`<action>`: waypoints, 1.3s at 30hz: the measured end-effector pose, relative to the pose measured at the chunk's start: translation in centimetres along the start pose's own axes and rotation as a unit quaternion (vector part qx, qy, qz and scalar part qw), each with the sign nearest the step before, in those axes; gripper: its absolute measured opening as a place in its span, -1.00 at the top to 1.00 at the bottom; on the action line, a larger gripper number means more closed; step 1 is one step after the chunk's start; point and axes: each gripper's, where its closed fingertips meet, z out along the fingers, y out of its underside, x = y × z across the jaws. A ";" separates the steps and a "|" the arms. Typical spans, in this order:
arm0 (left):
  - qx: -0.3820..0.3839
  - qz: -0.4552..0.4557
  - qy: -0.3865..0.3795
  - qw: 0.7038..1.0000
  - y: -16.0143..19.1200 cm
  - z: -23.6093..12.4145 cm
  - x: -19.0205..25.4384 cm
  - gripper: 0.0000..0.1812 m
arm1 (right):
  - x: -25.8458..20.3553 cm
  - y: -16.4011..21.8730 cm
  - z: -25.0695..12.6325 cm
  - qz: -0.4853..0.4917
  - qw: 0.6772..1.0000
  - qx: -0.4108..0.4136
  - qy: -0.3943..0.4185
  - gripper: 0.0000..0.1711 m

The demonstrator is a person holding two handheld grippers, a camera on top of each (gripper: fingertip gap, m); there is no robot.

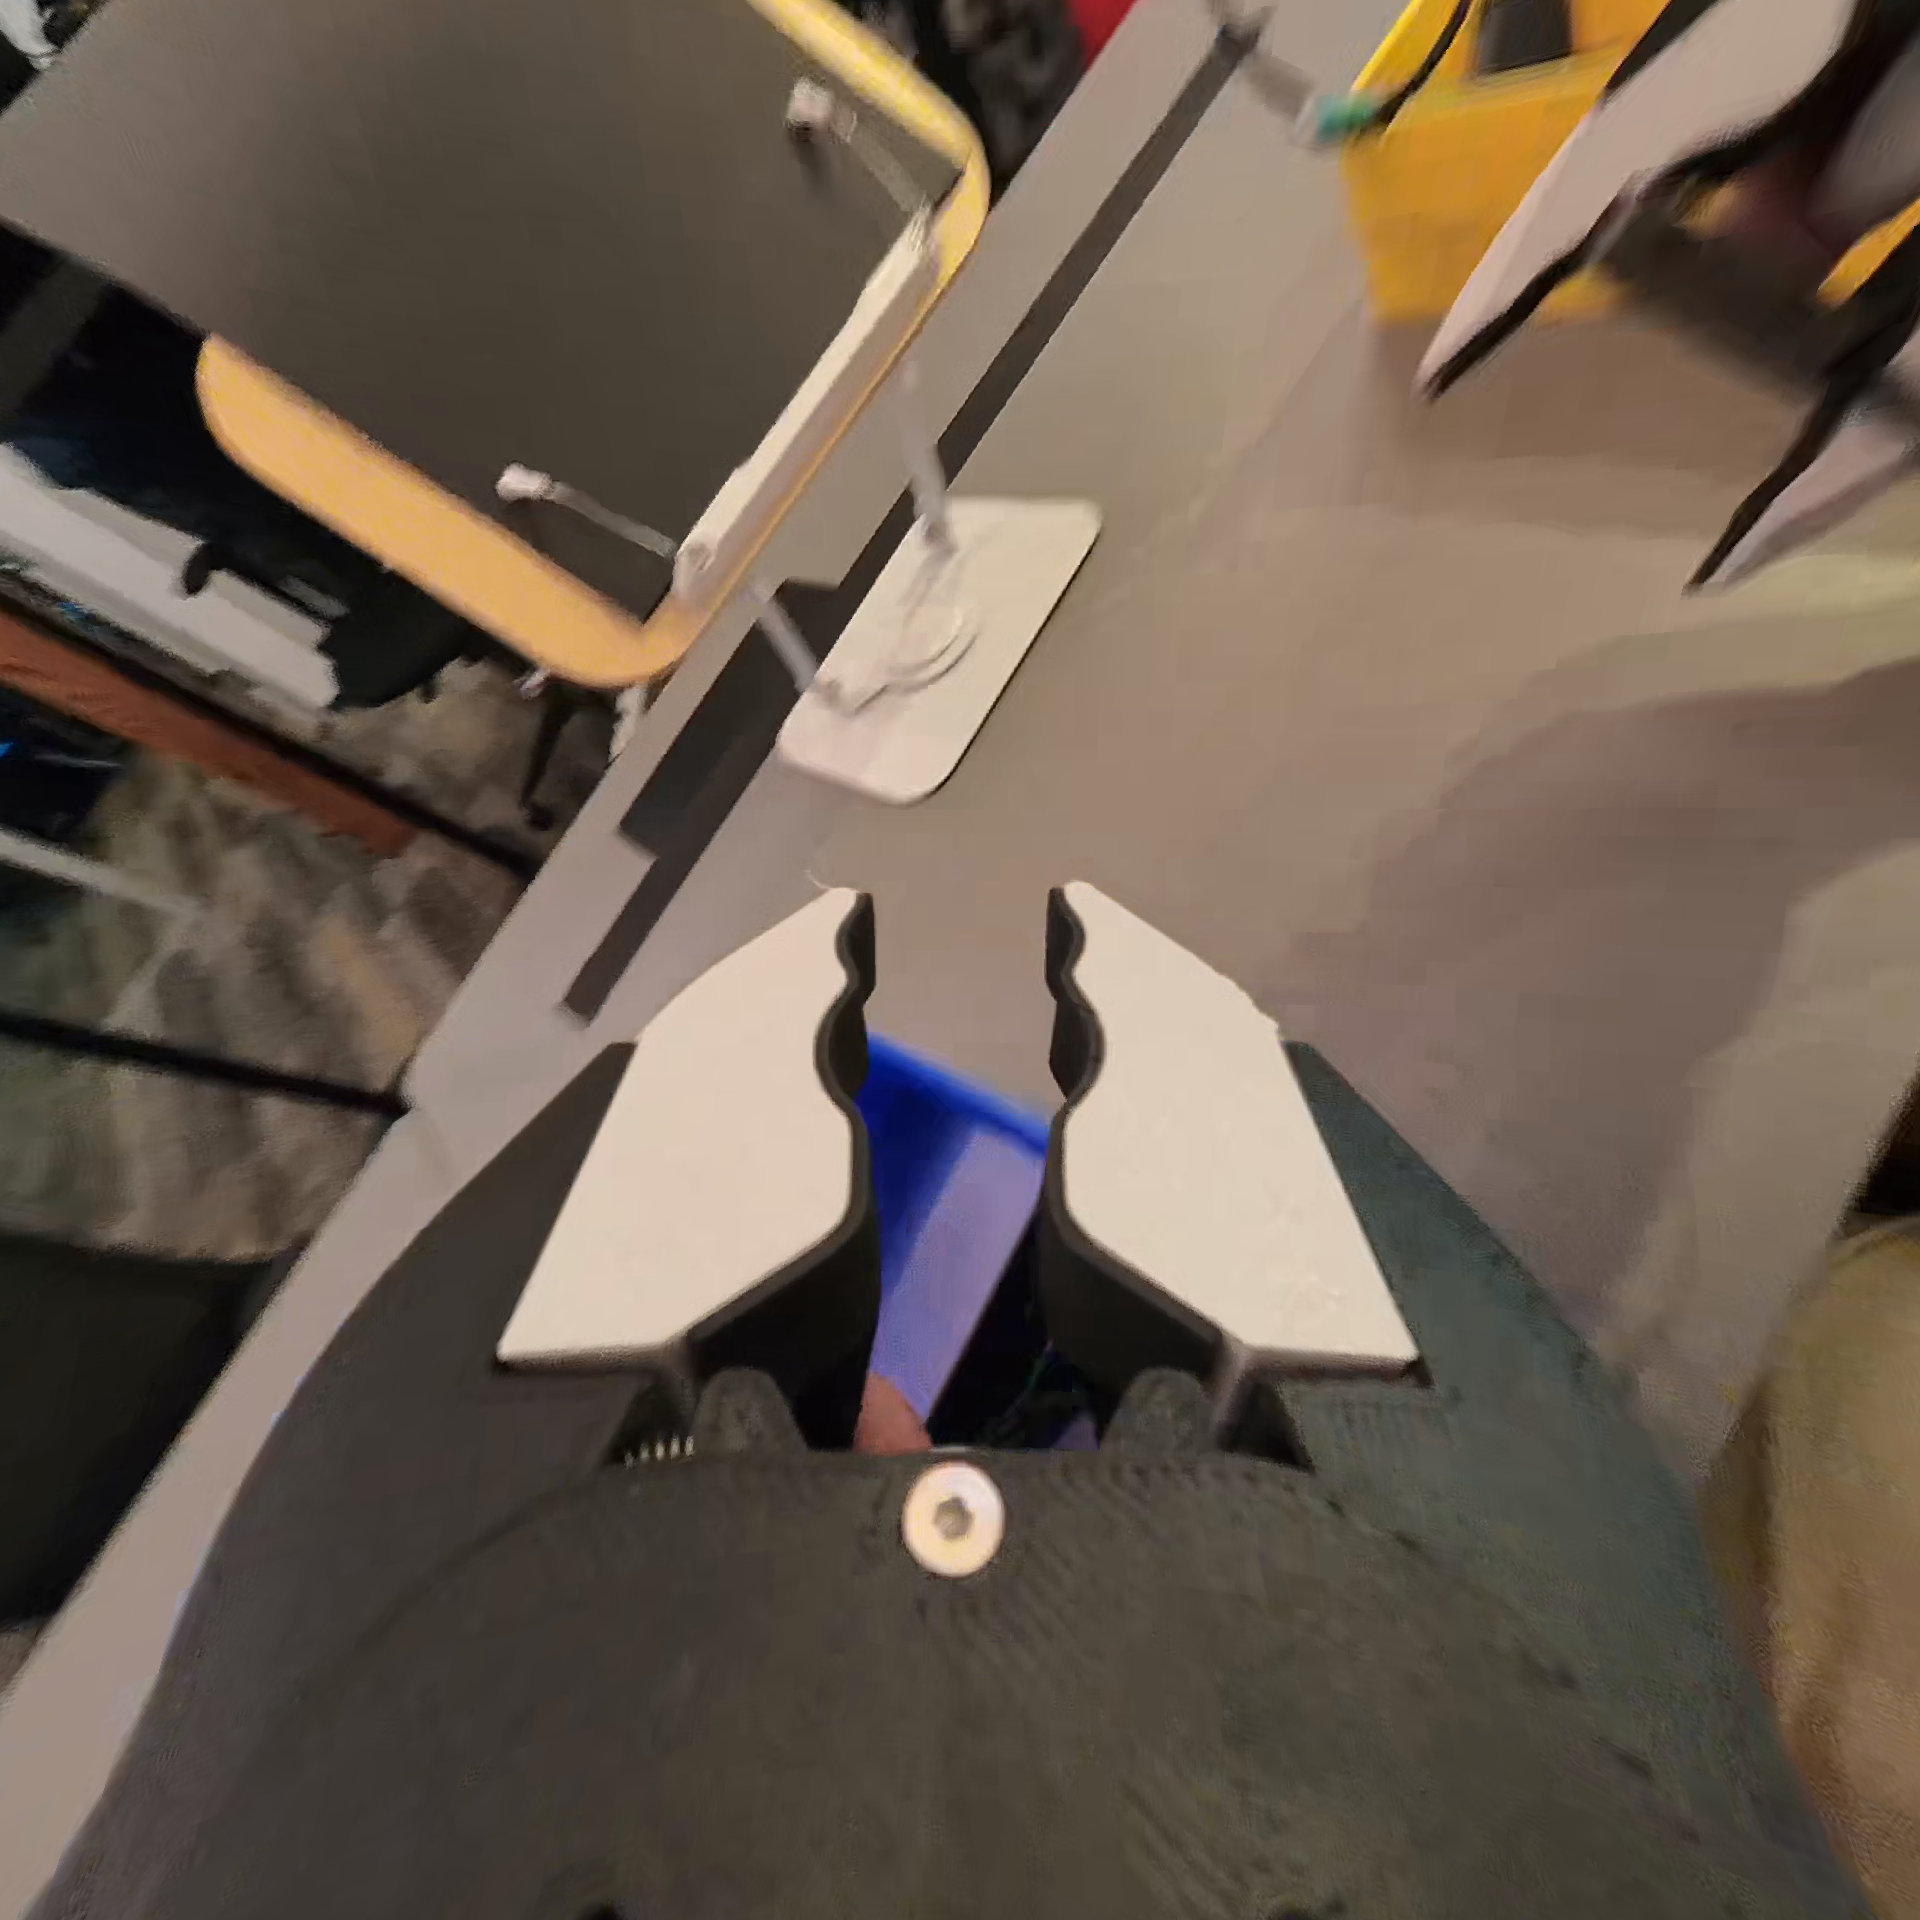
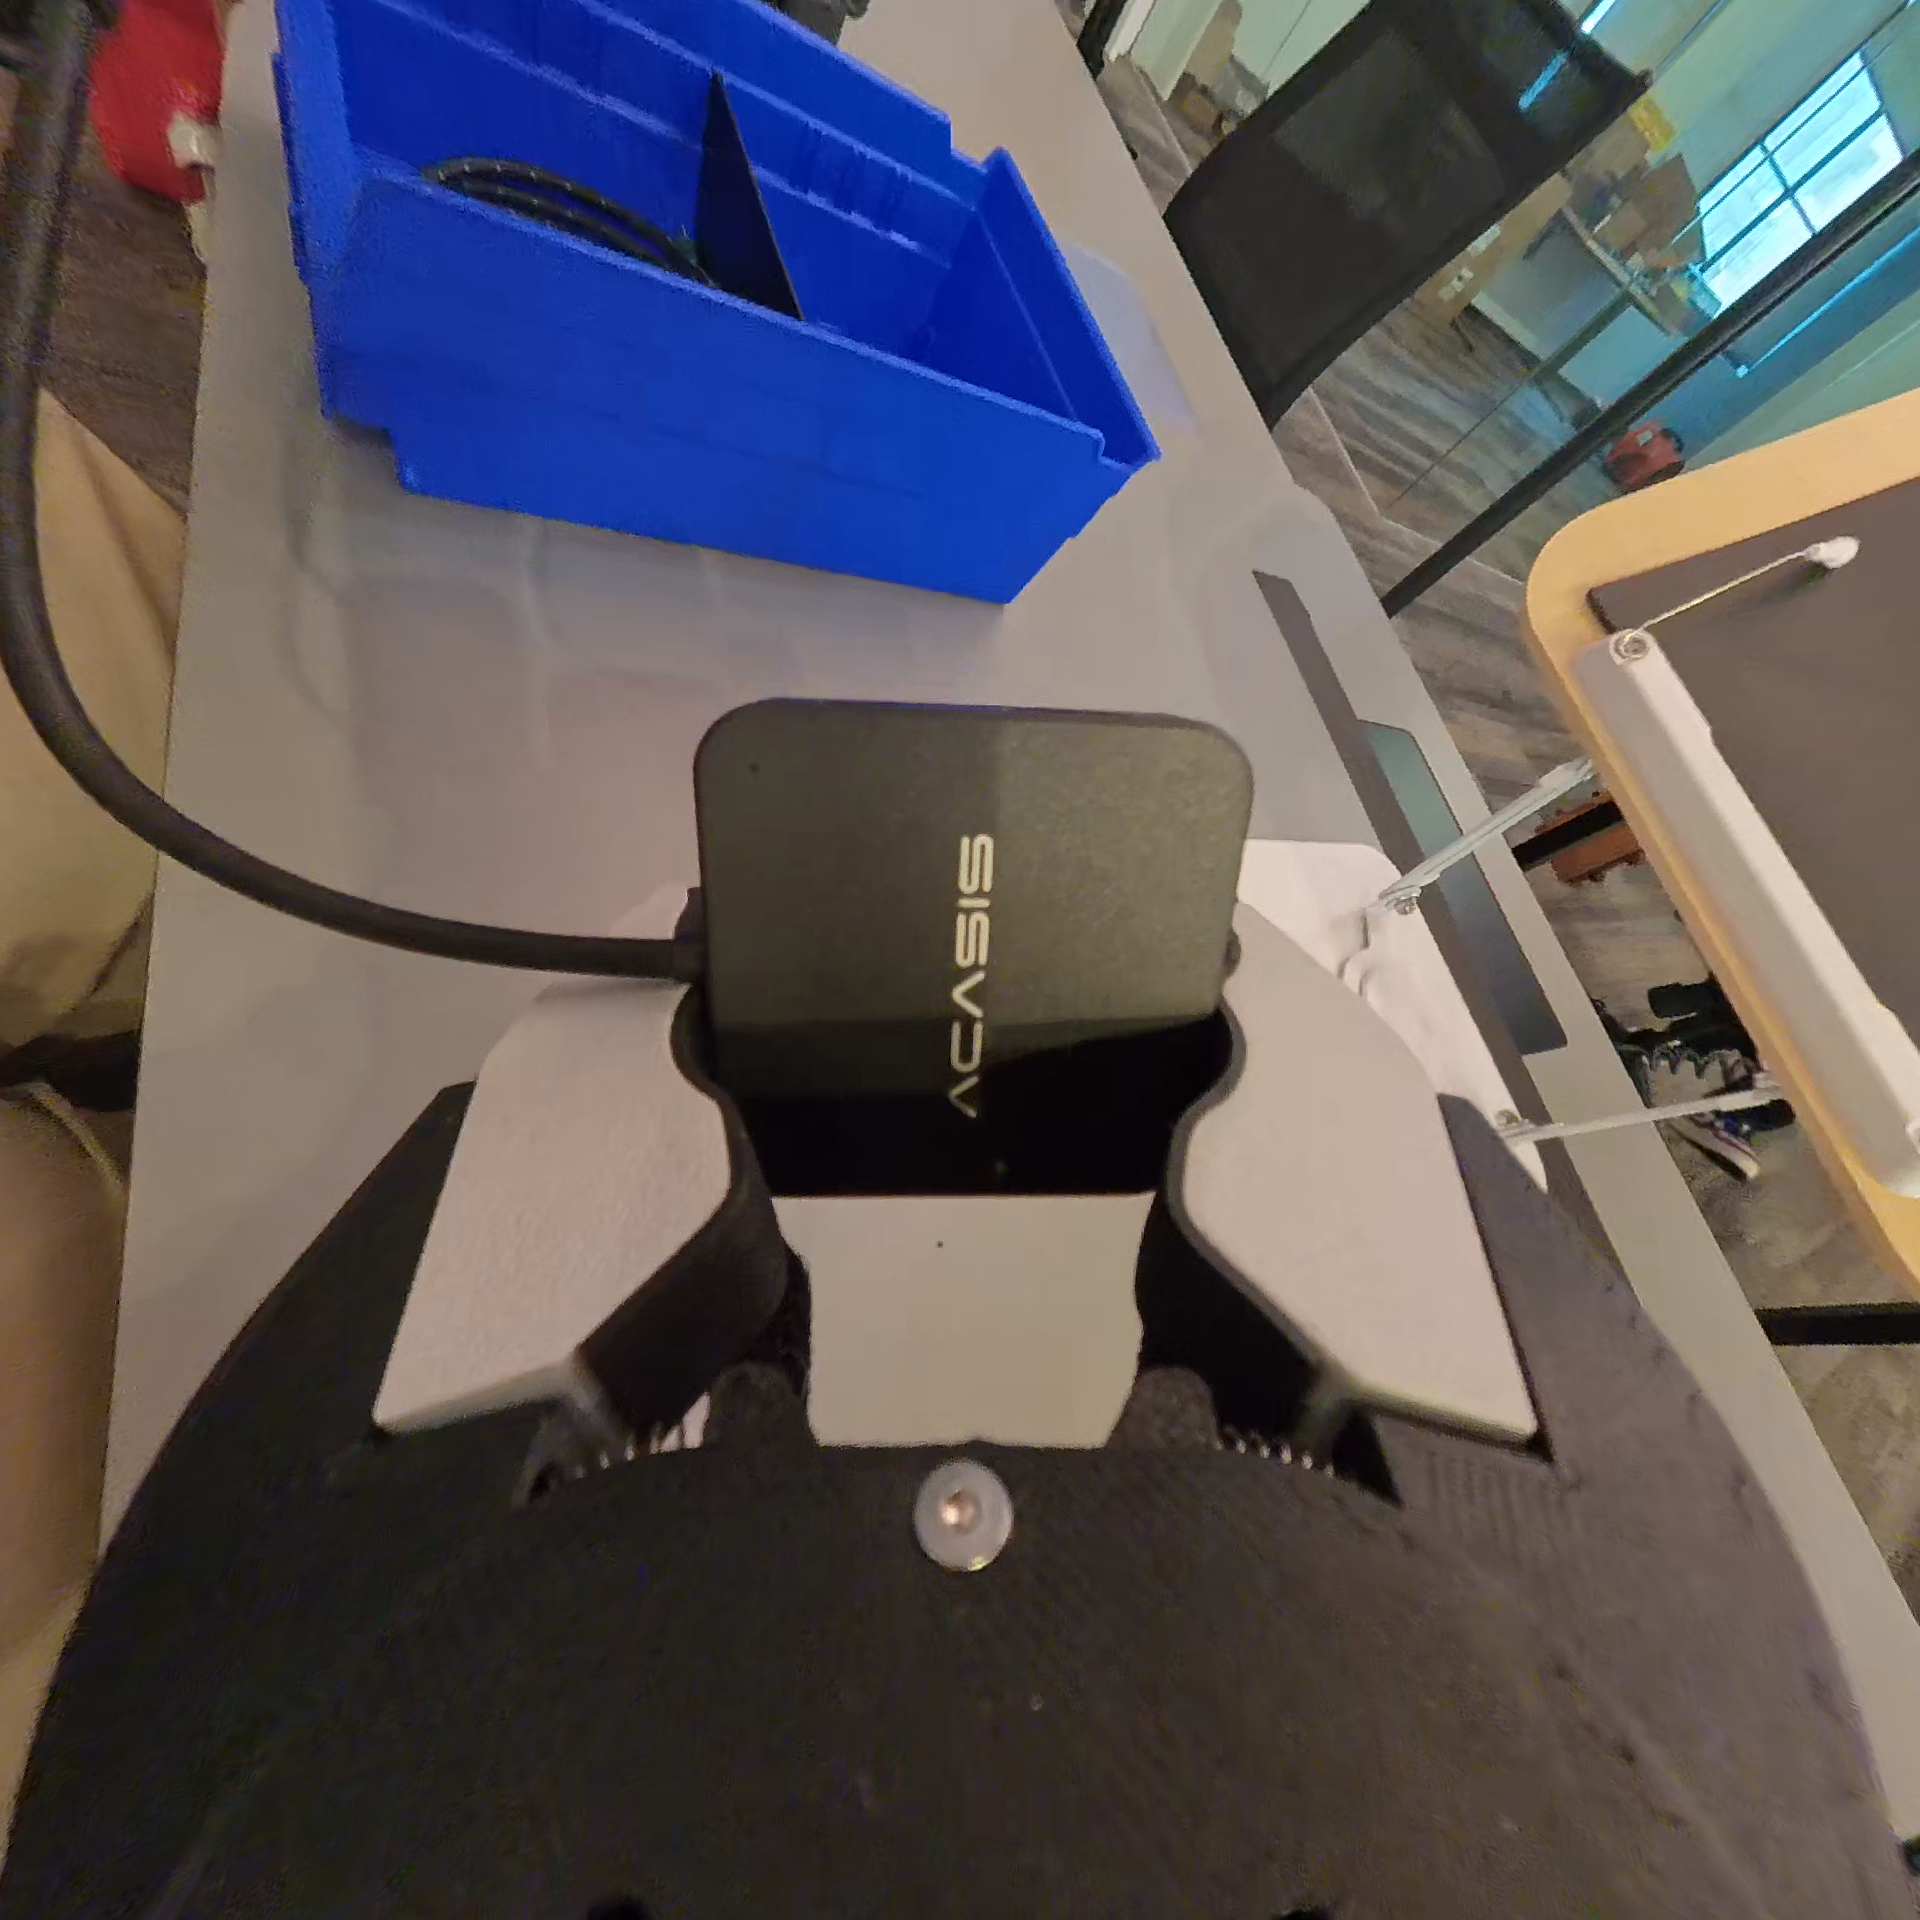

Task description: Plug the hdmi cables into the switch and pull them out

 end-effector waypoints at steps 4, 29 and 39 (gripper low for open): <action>-0.112 0.086 -0.059 0.988 4.9 -2.2 -2.8 0.67 | 0.2 1.2 0.3 0.019 1.000 -0.024 -0.001 0.00; -0.303 -0.058 0.074 0.948 20.4 2.8 5.8 0.66 | 0.1 2.3 0.6 0.023 0.998 -0.051 -0.006 0.00; -0.284 -0.227 0.088 0.928 21.3 4.1 6.7 0.79 | 0.3 2.3 0.2 0.022 0.999 -0.049 -0.003 0.00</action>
